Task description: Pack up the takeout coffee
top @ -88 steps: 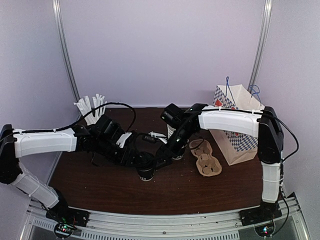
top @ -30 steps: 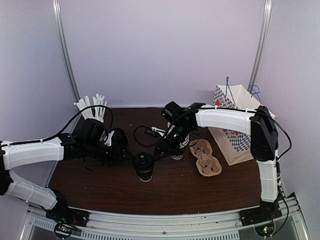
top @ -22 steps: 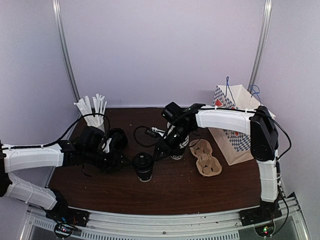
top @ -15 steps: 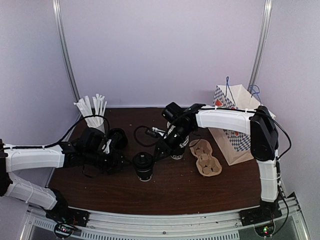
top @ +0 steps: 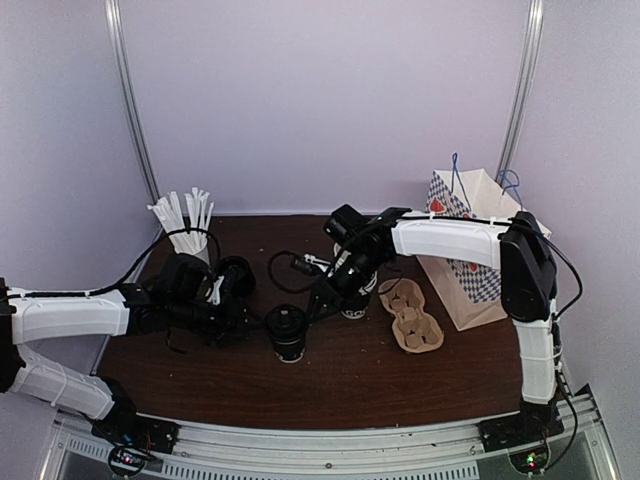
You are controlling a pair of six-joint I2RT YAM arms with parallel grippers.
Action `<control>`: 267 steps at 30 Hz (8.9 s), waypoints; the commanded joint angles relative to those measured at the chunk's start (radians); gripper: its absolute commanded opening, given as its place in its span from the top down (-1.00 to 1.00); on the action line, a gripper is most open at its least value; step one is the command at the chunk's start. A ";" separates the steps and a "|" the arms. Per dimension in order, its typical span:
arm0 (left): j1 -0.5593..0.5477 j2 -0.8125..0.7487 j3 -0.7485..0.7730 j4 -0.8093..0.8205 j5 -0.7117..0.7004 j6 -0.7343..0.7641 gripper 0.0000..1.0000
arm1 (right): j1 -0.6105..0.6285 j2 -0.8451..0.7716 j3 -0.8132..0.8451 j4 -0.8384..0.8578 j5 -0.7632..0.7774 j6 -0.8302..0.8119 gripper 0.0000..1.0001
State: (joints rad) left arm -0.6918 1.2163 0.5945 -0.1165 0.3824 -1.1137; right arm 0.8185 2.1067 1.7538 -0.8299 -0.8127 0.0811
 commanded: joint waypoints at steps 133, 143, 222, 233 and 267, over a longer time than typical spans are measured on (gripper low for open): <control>0.101 0.145 0.307 -0.353 -0.020 0.550 -0.10 | 0.053 -0.070 -0.080 0.119 0.097 0.147 0.21; 0.098 0.129 0.494 -0.405 -0.001 0.631 -0.26 | 0.050 -0.210 -0.025 -0.018 0.060 -0.021 -0.11; -0.162 0.415 0.801 -0.871 -0.425 0.892 -0.66 | -0.591 -0.883 -0.430 -0.083 0.090 -0.403 -0.62; 0.166 0.158 0.582 -0.911 -0.398 0.843 -0.65 | -0.593 -0.881 -0.388 -0.105 0.069 -0.398 -0.61; 0.236 0.062 0.723 -0.842 -0.209 0.842 -0.77 | -0.459 -0.794 -0.305 -0.169 0.246 -0.519 -0.37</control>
State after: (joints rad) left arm -0.3794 1.2663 1.2667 -1.0615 0.0589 -0.2760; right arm 0.2661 1.2774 1.3960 -0.9543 -0.6998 -0.3580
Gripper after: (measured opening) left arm 0.905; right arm 0.704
